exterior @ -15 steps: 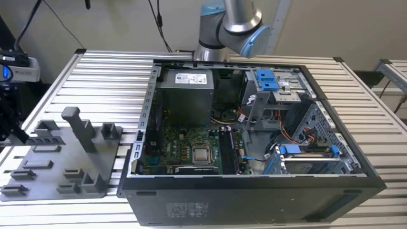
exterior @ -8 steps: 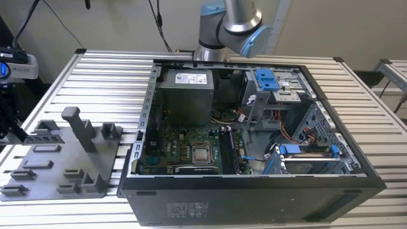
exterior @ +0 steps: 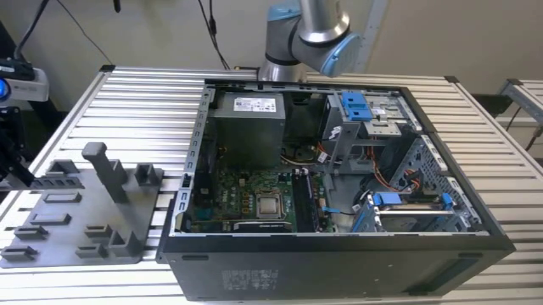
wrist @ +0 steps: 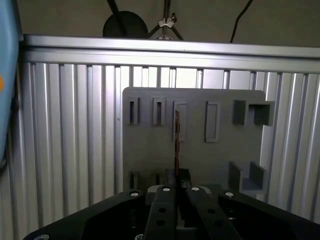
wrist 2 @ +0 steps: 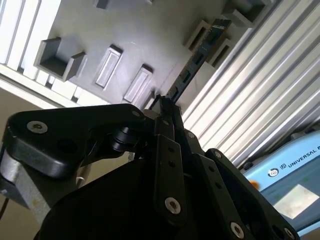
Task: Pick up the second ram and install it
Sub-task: 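Pick up the second ram and move it above second insertion slot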
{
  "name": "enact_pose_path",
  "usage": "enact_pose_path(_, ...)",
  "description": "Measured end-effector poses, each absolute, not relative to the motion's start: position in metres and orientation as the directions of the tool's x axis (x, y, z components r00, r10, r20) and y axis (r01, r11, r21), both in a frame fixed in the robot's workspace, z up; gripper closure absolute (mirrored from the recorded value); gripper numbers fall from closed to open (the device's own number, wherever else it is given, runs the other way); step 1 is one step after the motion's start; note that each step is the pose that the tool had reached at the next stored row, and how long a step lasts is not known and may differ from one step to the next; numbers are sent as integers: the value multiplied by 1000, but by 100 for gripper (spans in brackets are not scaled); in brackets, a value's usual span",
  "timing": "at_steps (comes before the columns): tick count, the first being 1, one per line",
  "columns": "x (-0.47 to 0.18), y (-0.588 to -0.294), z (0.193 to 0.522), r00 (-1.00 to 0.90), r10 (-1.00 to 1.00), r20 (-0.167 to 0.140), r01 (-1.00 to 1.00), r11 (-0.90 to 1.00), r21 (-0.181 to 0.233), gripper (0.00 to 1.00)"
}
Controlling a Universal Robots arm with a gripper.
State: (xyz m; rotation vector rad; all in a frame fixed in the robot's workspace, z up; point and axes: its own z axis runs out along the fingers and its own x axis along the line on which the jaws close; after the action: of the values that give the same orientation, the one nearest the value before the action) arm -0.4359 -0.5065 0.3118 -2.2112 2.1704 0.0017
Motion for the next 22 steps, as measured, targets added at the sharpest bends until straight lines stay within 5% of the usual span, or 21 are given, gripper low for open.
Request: enact_pose_path(22, -436, -505, 336, 18, -999, -30, -999, -17, -30, 86)
